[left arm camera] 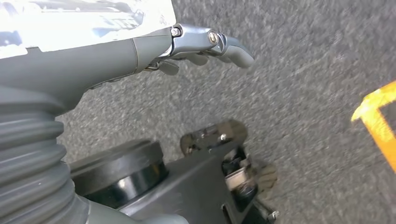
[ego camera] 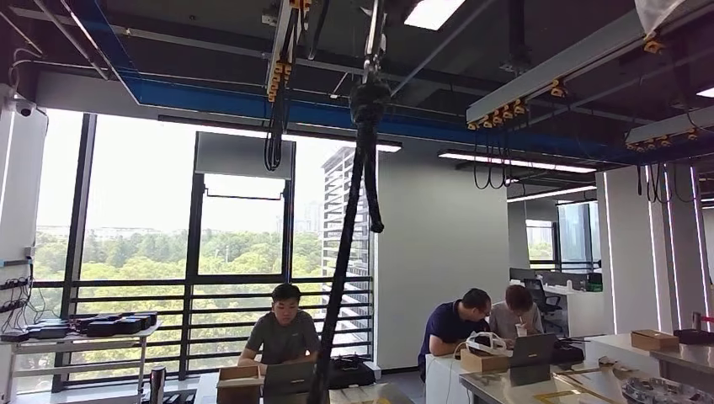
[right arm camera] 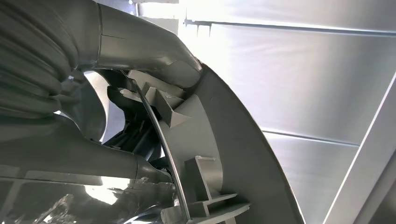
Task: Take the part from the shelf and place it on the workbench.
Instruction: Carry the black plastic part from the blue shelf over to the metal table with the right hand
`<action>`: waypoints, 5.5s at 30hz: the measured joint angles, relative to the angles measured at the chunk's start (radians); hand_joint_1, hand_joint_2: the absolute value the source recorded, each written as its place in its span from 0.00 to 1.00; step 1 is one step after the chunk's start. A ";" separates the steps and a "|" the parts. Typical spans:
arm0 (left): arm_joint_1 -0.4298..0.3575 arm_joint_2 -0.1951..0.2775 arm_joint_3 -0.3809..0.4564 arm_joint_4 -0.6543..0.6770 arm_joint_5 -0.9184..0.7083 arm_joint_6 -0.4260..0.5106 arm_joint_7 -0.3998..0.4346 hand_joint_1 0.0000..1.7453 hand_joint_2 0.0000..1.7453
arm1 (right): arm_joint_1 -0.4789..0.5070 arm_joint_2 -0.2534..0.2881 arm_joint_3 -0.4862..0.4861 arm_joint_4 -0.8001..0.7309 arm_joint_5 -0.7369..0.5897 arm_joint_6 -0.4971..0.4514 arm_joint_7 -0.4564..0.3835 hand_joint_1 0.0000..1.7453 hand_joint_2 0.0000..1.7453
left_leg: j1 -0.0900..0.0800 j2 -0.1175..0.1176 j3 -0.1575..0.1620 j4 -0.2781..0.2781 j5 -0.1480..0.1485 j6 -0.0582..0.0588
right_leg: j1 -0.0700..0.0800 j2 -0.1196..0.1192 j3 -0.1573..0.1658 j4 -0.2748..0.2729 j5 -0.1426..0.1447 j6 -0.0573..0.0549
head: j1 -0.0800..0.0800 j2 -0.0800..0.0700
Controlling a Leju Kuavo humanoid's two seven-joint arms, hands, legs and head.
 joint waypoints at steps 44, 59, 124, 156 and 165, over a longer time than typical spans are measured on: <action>0.016 0.004 -0.001 0.001 -0.004 0.007 -0.005 0.00 1.00 | 0.049 0.017 0.024 -0.015 0.029 -0.064 0.003 1.00 1.00 | 0.016 0.001 -0.102 0.101 0.048 -0.050 | -0.008 0.005 0.112 -0.037 -0.075 -0.014 | 0.015 0.000; 0.016 0.003 -0.001 0.001 -0.010 0.006 -0.004 0.00 1.00 | 0.044 0.015 0.026 -0.021 0.030 -0.064 0.005 1.00 1.00 | 0.014 -0.004 0.008 -0.001 -0.002 -0.001 | -0.007 0.004 -0.037 0.096 -0.020 0.015 | -0.004 0.000; -0.003 0.009 -0.001 0.001 -0.018 0.004 0.008 0.00 1.00 | -0.001 -0.001 0.009 -0.007 -0.003 -0.017 0.009 1.00 1.00 | 0.016 0.001 0.025 -0.012 -0.024 -0.035 | -0.010 0.002 0.006 -0.007 -0.007 0.008 | 0.000 0.000; 0.003 0.033 0.000 -0.001 -0.012 0.028 -0.003 0.00 1.00 | -0.001 -0.024 -0.016 -0.012 0.037 -0.047 0.039 1.00 1.00 | 0.014 0.005 0.034 -0.015 -0.035 -0.038 | -0.008 0.005 0.011 -0.015 -0.018 -0.005 | 0.002 0.000; 0.005 0.033 0.000 0.000 -0.010 0.024 -0.012 0.00 1.00 | -0.010 -0.023 -0.014 -0.019 0.050 -0.053 0.050 1.00 1.00 | 0.016 0.006 -0.121 0.179 -0.010 -0.046 | -0.006 0.006 0.088 -0.026 -0.071 -0.026 | 0.017 0.000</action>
